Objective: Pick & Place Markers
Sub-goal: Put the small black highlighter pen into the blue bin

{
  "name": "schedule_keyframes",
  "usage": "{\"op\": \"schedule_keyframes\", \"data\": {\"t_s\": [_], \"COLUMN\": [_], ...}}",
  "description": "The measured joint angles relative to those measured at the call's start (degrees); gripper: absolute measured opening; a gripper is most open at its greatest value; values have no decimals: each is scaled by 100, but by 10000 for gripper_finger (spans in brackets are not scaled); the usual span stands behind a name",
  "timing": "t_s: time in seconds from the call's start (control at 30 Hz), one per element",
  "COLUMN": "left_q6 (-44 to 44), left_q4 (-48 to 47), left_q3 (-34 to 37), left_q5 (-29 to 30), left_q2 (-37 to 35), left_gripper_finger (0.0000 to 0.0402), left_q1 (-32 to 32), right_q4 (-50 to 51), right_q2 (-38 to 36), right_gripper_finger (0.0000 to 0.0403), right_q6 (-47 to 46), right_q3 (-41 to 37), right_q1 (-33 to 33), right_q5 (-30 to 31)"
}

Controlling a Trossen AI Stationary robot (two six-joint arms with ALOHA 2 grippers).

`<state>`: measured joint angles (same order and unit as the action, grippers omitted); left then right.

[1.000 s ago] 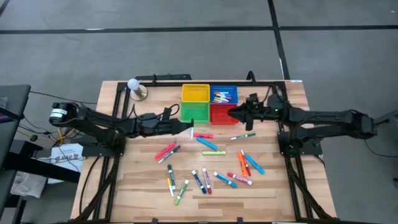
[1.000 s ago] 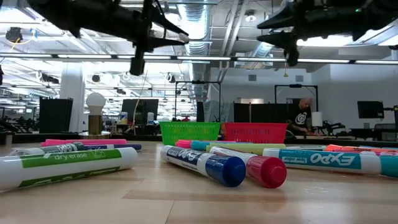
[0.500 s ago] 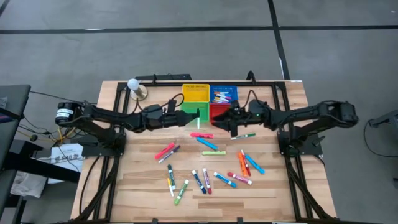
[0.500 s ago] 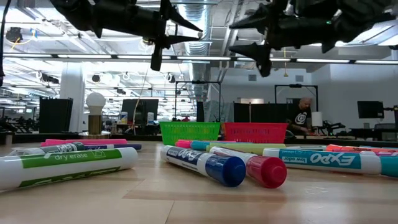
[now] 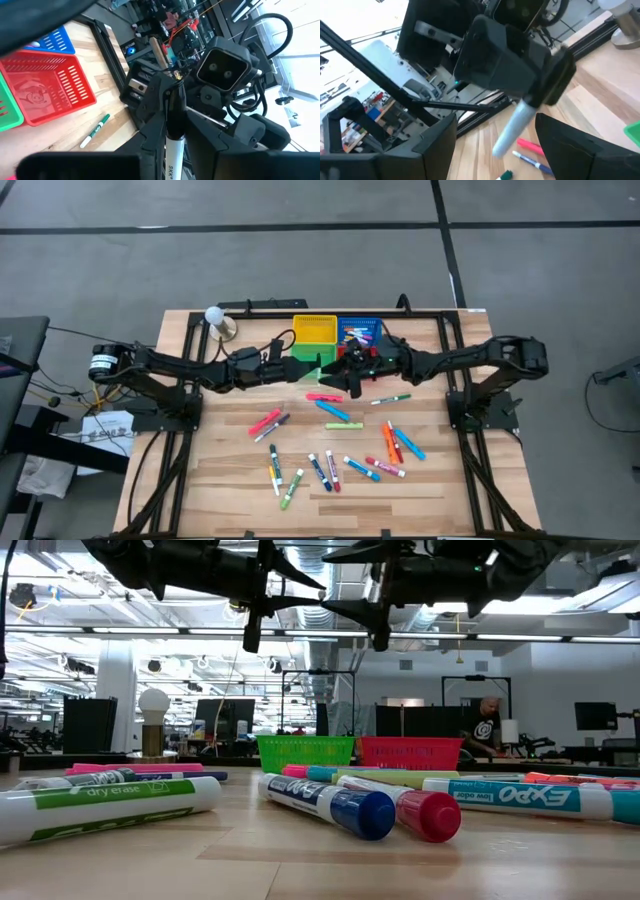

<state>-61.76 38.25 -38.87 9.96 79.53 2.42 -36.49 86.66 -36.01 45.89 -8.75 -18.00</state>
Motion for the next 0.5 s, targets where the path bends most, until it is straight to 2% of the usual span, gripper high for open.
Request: {"op": "schedule_keyframes", "data": {"t_s": [0.33, 0.5], "left_q6": [0, 2], "left_q4": [16, 23], "left_q3": [0, 0], "left_q5": [54, 56], "left_q2": [-2, -2], "left_gripper_finger": [66, 66], "left_q1": [0, 0], "right_q4": [40, 105], "right_q2": [441, 453], "right_gripper_finger": [260, 236], "right_q6": [-4, -23], "right_q3": [408, 443], "right_q1": [0, -38], "right_q5": [-4, -25]}}
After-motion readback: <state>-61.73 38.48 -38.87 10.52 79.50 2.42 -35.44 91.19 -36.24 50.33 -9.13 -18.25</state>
